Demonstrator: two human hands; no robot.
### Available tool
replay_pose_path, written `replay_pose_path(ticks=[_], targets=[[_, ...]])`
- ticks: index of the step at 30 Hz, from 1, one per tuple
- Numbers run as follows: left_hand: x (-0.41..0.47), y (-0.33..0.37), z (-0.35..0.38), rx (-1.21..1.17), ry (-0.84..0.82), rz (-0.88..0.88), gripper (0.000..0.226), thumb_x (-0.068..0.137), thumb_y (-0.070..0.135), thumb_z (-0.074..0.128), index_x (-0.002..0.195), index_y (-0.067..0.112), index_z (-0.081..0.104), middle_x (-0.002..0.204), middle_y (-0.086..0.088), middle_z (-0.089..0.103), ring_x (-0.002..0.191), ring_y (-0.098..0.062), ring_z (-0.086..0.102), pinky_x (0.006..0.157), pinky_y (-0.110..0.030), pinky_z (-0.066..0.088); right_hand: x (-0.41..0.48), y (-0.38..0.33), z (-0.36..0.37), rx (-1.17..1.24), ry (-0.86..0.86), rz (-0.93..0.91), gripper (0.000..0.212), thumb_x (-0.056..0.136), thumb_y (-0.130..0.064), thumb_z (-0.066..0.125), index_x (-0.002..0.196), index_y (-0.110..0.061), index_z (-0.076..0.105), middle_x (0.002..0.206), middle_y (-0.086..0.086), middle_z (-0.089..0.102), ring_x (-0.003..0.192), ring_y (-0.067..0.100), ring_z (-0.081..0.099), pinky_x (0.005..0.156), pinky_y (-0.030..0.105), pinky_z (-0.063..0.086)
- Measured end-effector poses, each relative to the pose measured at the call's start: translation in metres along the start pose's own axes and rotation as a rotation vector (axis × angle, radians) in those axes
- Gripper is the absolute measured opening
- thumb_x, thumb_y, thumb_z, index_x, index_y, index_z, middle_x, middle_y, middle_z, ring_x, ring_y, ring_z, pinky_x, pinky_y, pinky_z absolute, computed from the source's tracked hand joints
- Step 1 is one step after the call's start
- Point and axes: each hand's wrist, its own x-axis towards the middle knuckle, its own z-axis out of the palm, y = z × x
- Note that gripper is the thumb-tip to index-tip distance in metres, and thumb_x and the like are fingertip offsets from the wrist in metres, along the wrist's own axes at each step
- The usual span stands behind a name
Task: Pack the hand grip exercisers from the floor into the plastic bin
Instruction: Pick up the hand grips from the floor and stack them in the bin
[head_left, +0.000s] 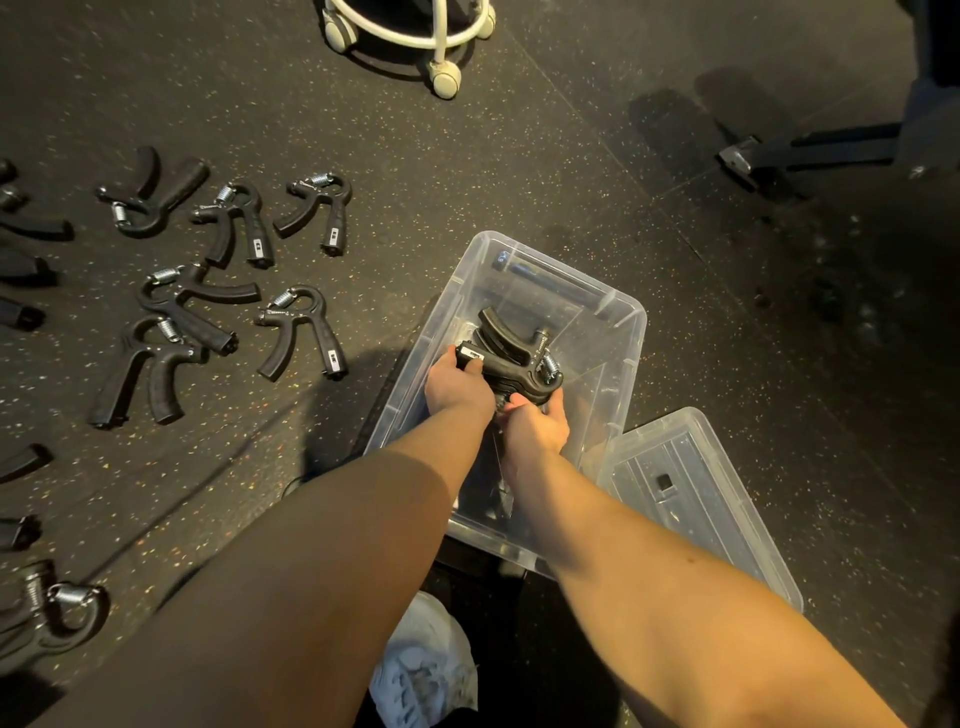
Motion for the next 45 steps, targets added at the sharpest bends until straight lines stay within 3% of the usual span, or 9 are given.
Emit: replay_pose_path(ticks=[2, 8, 16, 21, 24, 28, 35, 41, 45], targets=[[0.01, -0.009, 0.005, 0.003, 0.003, -0.006, 0.042, 0.085, 0.031, 0.059, 0.127, 0.029, 0.061, 0.105, -0.005, 0.074, 0.098, -0.026, 0.072, 0.088, -0.046, 0.059, 0.0, -0.002, -0.001, -0.048, 0.014, 0.0, 0.068, 0.089, 0.005, 0.055, 0.144, -0.033, 0.052, 0.099, 0.005, 0.074, 0.081, 0.021, 0.063, 0.096, 0.045, 0.055], [0.008, -0.005, 0.005, 0.065, 0.013, 0.005, 0.029, 0.089, 0.029, 0.059, 0.117, 0.023, 0.065, 0.1, -0.005, 0.074, 0.093, -0.026, 0.073, 0.081, -0.046, 0.061, -0.004, -0.004, -0.002, -0.047, -0.066, 0.035, 0.073, 0.084, 0.012, 0.048, 0.134, -0.041, 0.056, 0.091, 0.007, 0.067, 0.061, 0.016, 0.055, 0.06, 0.03, 0.049], [-0.011, 0.018, -0.01, 0.296, -0.047, 0.09, 0.034, 0.097, 0.03, 0.052, 0.128, 0.018, 0.06, 0.114, -0.012, 0.069, 0.102, -0.031, 0.068, 0.091, -0.046, 0.056, -0.002, -0.014, 0.0, -0.011, -0.002, 0.076, 0.067, 0.081, 0.016, 0.039, 0.125, -0.027, 0.062, 0.082, 0.006, 0.061, 0.06, 0.017, 0.053, 0.057, 0.029, 0.05], [-0.041, 0.057, -0.027, 0.293, -0.226, -0.026, 0.039, 0.1, 0.016, 0.044, 0.133, -0.005, 0.051, 0.125, -0.021, 0.064, 0.11, -0.035, 0.066, 0.091, -0.039, 0.057, -0.022, -0.026, 0.003, -0.18, 0.017, 0.097, 0.064, 0.07, 0.008, 0.039, 0.127, -0.02, 0.051, 0.106, 0.019, 0.065, 0.063, 0.026, 0.06, 0.051, 0.03, 0.053], [-0.063, 0.074, -0.043, 0.348, -0.326, -0.037, 0.037, 0.103, 0.022, 0.048, 0.129, -0.003, 0.053, 0.113, -0.019, 0.066, 0.1, -0.031, 0.069, 0.081, -0.035, 0.056, -0.044, -0.048, 0.007, -0.206, -0.003, 0.074, 0.071, 0.079, 0.005, 0.044, 0.143, -0.025, 0.043, 0.105, 0.017, 0.069, 0.068, 0.026, 0.065, 0.065, 0.042, 0.061], [-0.085, 0.107, -0.077, 0.15, -0.334, -0.007, 0.019, 0.102, 0.019, 0.048, 0.091, 0.005, 0.055, 0.073, -0.015, 0.06, 0.041, -0.015, 0.059, 0.041, -0.022, 0.046, -0.079, -0.091, 0.016, -0.191, -0.134, -0.036, 0.072, 0.088, 0.006, 0.051, 0.154, -0.018, 0.035, 0.075, 0.009, 0.06, 0.058, 0.017, 0.051, 0.053, 0.028, 0.047], [-0.119, 0.162, -0.167, -0.038, -0.281, 0.116, 0.032, 0.102, 0.012, 0.049, 0.07, 0.012, 0.047, 0.067, -0.01, 0.054, 0.055, -0.02, 0.055, 0.047, -0.024, 0.044, -0.155, -0.128, 0.053, -0.377, -0.371, -0.234, 0.054, 0.089, -0.001, 0.058, 0.141, -0.012, 0.051, 0.09, 0.013, 0.068, 0.067, 0.02, 0.059, 0.06, 0.029, 0.049], [-0.101, 0.152, -0.267, -0.045, -0.144, 0.12, 0.014, 0.101, 0.005, 0.05, 0.087, 0.006, 0.052, 0.065, -0.011, 0.047, 0.051, -0.02, 0.046, 0.031, -0.014, 0.033, -0.218, -0.106, 0.113, -0.747, -0.675, -0.375, 0.041, 0.092, 0.0, 0.063, 0.132, -0.006, 0.054, 0.084, 0.007, 0.064, 0.065, 0.019, 0.062, 0.055, 0.026, 0.051], [-0.065, 0.117, -0.328, 0.044, -0.037, 0.077, 0.028, 0.098, 0.013, 0.056, 0.07, 0.007, 0.055, 0.063, -0.011, 0.058, 0.064, -0.028, 0.061, 0.066, -0.036, 0.052, -0.248, -0.066, 0.161, -1.05, -0.842, -0.427, 0.041, 0.091, -0.003, 0.066, 0.13, -0.005, 0.055, 0.084, 0.012, 0.063, 0.06, 0.02, 0.06, 0.052, 0.027, 0.051]])
